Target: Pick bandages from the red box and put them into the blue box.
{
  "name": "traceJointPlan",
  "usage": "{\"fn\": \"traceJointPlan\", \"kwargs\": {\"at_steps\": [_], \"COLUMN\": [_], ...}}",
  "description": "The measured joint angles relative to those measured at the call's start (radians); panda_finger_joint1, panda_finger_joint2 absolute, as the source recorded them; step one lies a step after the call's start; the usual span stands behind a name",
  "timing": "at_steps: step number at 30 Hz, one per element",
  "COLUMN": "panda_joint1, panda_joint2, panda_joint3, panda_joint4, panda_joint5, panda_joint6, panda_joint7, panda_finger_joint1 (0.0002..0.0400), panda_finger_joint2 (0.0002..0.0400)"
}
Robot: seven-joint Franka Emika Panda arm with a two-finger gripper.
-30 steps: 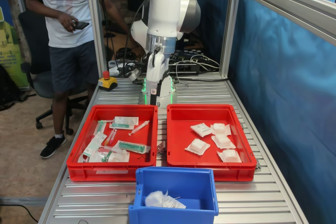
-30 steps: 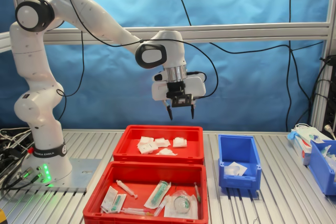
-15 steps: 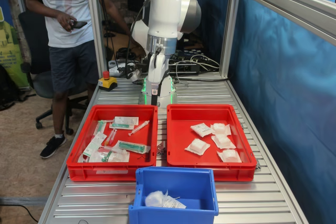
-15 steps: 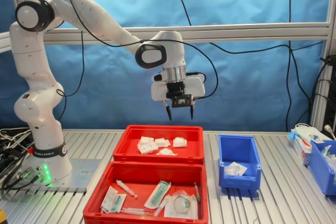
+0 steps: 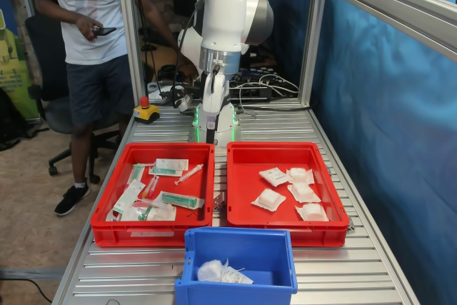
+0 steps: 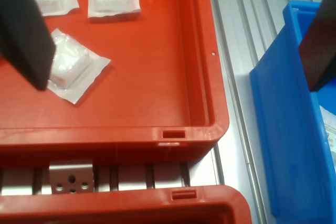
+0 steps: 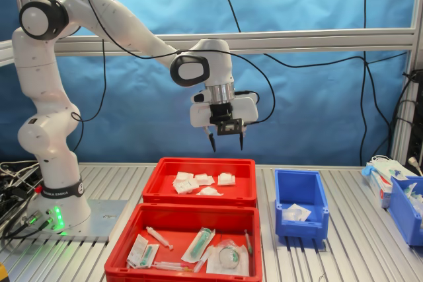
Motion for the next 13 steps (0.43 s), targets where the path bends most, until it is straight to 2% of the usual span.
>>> {"fn": "traceJointPlan", "kwargs": {"at_steps": [13], "panda_joint1": [0.000], "panda_joint2": [0.000], "panda_joint3": [0.000], "panda_joint4": [0.000], "panda_joint5": [0.000], "panda_joint6": [0.000], "panda_joint7": [-0.005], "panda_finger_joint1": [0.0400], "panda_finger_joint2": [0.0400]}}
